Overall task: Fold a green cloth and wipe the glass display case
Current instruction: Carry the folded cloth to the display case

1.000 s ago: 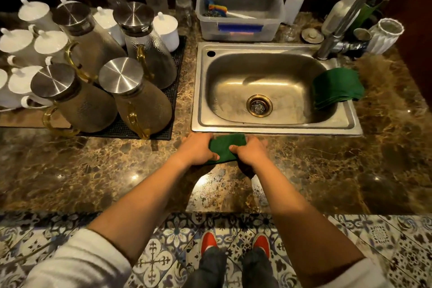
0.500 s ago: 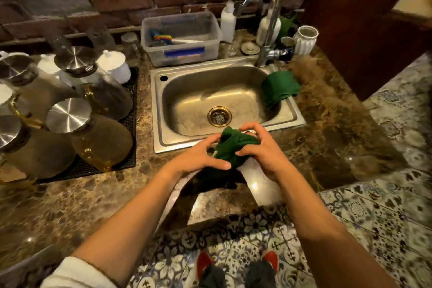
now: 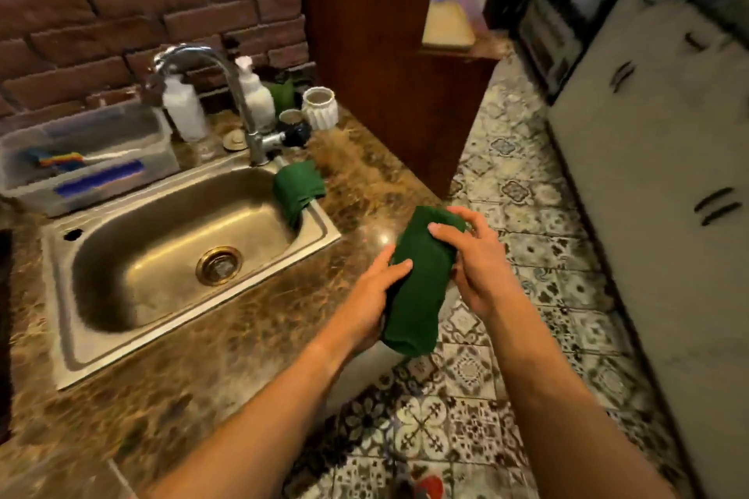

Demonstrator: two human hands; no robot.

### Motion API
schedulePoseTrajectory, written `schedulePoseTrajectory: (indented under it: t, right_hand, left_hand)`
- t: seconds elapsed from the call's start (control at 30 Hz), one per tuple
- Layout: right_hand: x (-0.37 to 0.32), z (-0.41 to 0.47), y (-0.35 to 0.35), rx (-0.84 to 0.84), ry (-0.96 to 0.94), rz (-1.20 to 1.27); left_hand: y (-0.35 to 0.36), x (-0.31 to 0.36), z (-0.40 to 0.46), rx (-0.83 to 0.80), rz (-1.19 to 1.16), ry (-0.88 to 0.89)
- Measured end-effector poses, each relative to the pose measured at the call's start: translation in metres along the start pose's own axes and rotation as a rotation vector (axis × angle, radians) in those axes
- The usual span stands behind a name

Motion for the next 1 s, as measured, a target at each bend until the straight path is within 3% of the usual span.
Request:
schedulePoseTrajectory:
  t: [0.2, 0.37, 0.53, 0.77, 1.0]
  right_hand:
    - [-0.064, 0.006, -0.115, 0.087, -0.144, 0.094]
    - [-0.088, 0.014, -0.193, 0.122, -0.128, 0.015]
    - [-0.106, 0.044, -0.244, 0.073, 0.020, -0.057]
    - [-0.139, 0.131, -0.312, 0.205, 0.005, 0.071]
    - [-0.198, 0.258, -0.364, 0.413, -0.003, 0.212]
  left_hand:
    - [0.119, -0.029, 0.060, -0.042, -0.073, -0.013]
    - [0.190, -0.037, 0.109, -0.047, -0.117, -0.002]
    - [0.233, -0.041, 0.160, -0.203, 0.068, -0.139]
    - [0.258, -0.058, 0.279, -0.300, 0.516, -0.283]
    - [0.293, -0.073, 0.422, -0.370, 0.438, -0.320]
Point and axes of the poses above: each hand's wrist, its own z-axis towards the middle knuckle, its own y-axis out of the palm, x = y × z, the point moved 4 cm from there along z, towards the middle knuckle, and after that the axes turned 3 degrees about y, right-handed, at the moved point
